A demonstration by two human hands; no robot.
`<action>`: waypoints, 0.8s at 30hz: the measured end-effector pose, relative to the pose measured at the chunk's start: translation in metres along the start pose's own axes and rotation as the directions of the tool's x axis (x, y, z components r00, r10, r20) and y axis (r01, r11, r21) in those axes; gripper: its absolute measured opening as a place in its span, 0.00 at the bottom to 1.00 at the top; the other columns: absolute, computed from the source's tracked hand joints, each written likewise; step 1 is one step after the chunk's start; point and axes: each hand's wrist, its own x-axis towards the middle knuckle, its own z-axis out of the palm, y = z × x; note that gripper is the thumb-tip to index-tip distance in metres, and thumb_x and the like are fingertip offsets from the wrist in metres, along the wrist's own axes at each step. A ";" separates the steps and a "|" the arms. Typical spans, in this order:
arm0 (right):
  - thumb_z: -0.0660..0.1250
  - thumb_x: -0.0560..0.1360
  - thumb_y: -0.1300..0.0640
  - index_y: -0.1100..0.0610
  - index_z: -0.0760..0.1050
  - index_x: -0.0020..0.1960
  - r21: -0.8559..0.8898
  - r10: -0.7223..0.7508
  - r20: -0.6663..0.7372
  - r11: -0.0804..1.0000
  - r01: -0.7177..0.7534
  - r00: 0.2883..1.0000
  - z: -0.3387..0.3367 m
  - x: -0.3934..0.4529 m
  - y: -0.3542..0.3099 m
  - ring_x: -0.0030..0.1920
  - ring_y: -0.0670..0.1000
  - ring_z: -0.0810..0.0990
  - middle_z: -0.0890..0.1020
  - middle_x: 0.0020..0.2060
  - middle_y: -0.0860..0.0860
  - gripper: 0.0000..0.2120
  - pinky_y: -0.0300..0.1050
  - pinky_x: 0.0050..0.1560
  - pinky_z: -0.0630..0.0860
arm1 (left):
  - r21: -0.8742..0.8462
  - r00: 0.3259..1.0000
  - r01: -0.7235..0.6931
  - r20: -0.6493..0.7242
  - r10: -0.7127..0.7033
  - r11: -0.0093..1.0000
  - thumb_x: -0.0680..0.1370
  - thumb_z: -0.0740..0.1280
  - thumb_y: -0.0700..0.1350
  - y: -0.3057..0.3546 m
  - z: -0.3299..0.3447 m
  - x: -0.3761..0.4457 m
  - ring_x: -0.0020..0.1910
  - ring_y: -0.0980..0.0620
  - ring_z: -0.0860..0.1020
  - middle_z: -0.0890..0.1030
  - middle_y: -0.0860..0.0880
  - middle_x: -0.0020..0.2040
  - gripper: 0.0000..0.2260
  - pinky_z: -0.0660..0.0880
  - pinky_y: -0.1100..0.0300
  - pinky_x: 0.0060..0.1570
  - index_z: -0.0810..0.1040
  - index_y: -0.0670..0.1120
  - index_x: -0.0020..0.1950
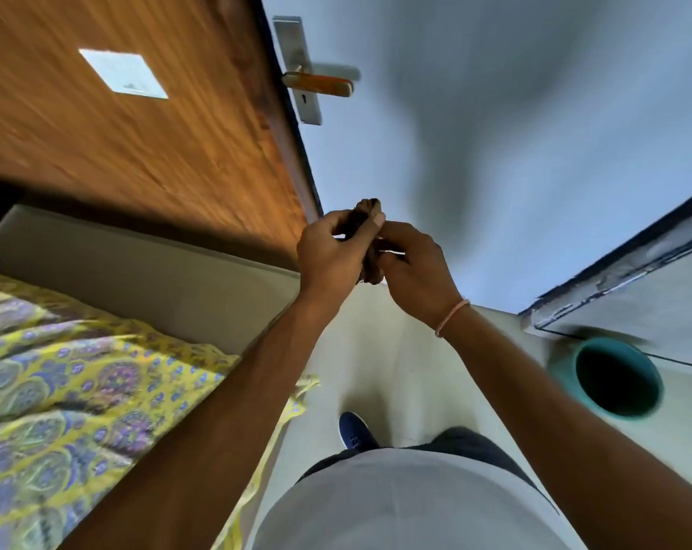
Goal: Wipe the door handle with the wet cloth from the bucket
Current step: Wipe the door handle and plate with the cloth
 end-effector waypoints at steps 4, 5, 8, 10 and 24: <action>0.63 0.74 0.67 0.55 0.84 0.63 0.127 0.129 -0.036 0.984 -0.124 0.991 0.023 0.027 -0.008 0.58 0.51 0.86 0.87 0.56 0.51 0.21 0.56 0.63 0.82 | 0.041 1.000 0.006 -0.016 -0.006 0.999 0.79 0.75 0.56 -0.003 -0.029 0.038 0.50 0.47 0.88 0.89 0.48 0.49 0.14 0.87 0.42 0.55 0.88 0.46 0.56; 0.63 0.75 0.66 0.55 0.84 0.63 0.166 0.170 -0.050 0.973 -0.160 0.984 0.026 0.036 -0.008 0.55 0.51 0.87 0.88 0.55 0.51 0.20 0.57 0.62 0.83 | 0.048 1.000 0.009 -0.011 -0.008 0.999 0.80 0.74 0.54 -0.003 -0.034 0.047 0.51 0.46 0.88 0.89 0.48 0.49 0.12 0.86 0.40 0.57 0.88 0.46 0.55; 0.66 0.75 0.63 0.55 0.83 0.62 0.205 0.244 -0.053 0.952 -0.229 0.968 0.029 0.063 -0.008 0.52 0.52 0.88 0.88 0.52 0.51 0.17 0.58 0.60 0.84 | 0.050 0.999 -0.009 0.040 0.007 0.999 0.82 0.73 0.54 -0.005 -0.039 0.074 0.51 0.46 0.88 0.89 0.47 0.48 0.12 0.86 0.38 0.57 0.88 0.47 0.53; 0.67 0.71 0.59 0.58 0.83 0.58 0.269 0.261 0.008 0.929 -0.253 0.965 0.034 0.085 -0.009 0.48 0.56 0.87 0.88 0.48 0.55 0.17 0.63 0.58 0.84 | 0.041 0.995 -0.010 0.101 0.006 0.999 0.81 0.70 0.59 -0.002 -0.038 0.092 0.52 0.46 0.88 0.89 0.47 0.49 0.16 0.86 0.38 0.57 0.88 0.48 0.54; 0.70 0.79 0.63 0.63 0.80 0.61 0.316 0.416 0.019 0.860 -0.400 0.909 0.104 0.244 -0.004 0.41 0.51 0.83 0.84 0.43 0.52 0.11 0.41 0.40 0.78 | -0.007 0.991 0.073 0.112 -0.072 0.997 0.91 0.52 0.53 0.008 -0.084 0.232 0.57 0.52 0.88 0.88 0.47 0.56 0.23 0.84 0.58 0.60 0.82 0.41 0.67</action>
